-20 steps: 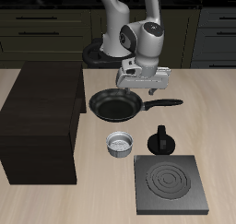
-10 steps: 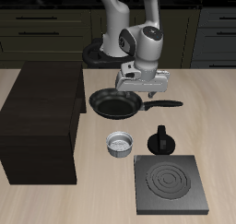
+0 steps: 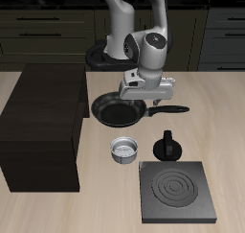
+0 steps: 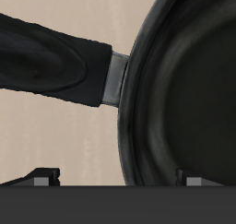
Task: Place the frypan on the top layer of the wooden shelf
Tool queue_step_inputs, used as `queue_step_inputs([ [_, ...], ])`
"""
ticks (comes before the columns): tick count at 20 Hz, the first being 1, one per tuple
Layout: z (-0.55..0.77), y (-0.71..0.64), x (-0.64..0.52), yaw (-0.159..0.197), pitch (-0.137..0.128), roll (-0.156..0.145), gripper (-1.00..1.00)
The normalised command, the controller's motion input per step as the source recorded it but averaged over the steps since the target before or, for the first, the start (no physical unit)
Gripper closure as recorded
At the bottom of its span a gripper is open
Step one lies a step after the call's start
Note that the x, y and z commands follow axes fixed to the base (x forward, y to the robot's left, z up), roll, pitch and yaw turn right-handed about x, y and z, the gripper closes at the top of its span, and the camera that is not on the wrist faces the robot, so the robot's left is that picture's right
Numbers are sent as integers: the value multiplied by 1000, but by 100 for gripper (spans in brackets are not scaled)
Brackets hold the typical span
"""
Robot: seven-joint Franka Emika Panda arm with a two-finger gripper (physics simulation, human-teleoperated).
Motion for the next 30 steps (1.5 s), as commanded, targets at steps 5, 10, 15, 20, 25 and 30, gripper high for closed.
queue_step_inputs([
  [5,-32,-110,36,-18,9,0,100],
  [10,72,-58,-38,-8,-5,3,100],
  [15,99,-41,29,4,-6,8,100],
  [20,167,94,58,11,-11,9,100],
  [25,207,102,54,21,-29,0,100],
  [30,204,218,34,37,-25,31,100],
])
